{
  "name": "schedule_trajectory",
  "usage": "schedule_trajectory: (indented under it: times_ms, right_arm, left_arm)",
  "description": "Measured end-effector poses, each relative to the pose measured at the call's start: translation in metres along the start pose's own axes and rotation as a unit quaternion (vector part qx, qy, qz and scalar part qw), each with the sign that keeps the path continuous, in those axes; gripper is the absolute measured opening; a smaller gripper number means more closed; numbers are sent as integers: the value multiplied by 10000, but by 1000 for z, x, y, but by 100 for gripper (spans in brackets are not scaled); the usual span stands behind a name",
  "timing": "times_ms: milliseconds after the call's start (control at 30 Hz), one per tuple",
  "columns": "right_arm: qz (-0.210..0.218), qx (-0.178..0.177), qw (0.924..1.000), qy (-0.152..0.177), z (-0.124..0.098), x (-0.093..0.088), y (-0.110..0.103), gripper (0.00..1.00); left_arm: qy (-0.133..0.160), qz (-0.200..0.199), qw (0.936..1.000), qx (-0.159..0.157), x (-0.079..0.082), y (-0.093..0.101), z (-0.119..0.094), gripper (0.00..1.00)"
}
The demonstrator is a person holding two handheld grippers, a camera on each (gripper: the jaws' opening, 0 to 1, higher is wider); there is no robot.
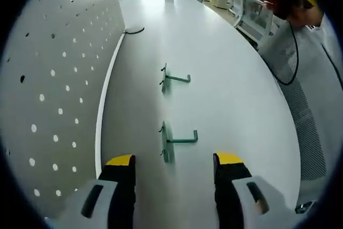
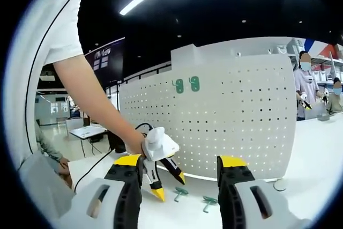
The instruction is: Insert the hook assembly into the mounting plate slot until the hook locks in place.
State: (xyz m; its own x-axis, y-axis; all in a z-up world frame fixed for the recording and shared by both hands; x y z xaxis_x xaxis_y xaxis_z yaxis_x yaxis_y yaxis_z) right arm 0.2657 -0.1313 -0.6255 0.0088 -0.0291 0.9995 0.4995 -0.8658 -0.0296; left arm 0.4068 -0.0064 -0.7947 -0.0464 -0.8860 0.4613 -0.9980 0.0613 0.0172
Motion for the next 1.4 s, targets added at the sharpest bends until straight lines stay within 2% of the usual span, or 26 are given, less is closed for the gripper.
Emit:
schedule_trajectory:
  times_ms: [367,500,967,1267,1400]
  right_arm:
    - [-11,0,10000,-54,0,-2,0,52]
    - [36,-14,10000,-83,0,-3,1,51]
    - [-9,-42,9999,-143,0,-4,2,50]
    - [-5,-145,9998,-167,-2,-5,6,49]
    - [-21,-152,9997,-181,-1,-5,7,49]
  left_arm:
    - [-20,82,10000,8,0,-1,1,58]
    - [4,111,9999,13,2,-1,1,48]
    - [75,-239,9991,333,3,-6,1,17]
    - [71,-248,9984,503,3,-8,2,6]
    - [82,-257,9982,539,3,-8,2,5]
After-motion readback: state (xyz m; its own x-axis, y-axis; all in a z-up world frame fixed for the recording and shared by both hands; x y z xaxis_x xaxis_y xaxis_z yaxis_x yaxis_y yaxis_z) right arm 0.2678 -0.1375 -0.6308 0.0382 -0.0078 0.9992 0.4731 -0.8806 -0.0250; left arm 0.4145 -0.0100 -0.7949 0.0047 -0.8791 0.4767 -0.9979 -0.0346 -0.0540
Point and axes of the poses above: the point that each gripper's makers call its tool centre point, and the gripper's own axes: z roughly forward along the fingers, y roughly to its right, x roughly out of its top, the point moved 4 cm from there along -z, roughly backward along the fingers, and after that the axes turned 2 degrees about -z, right-handed, at the moved point
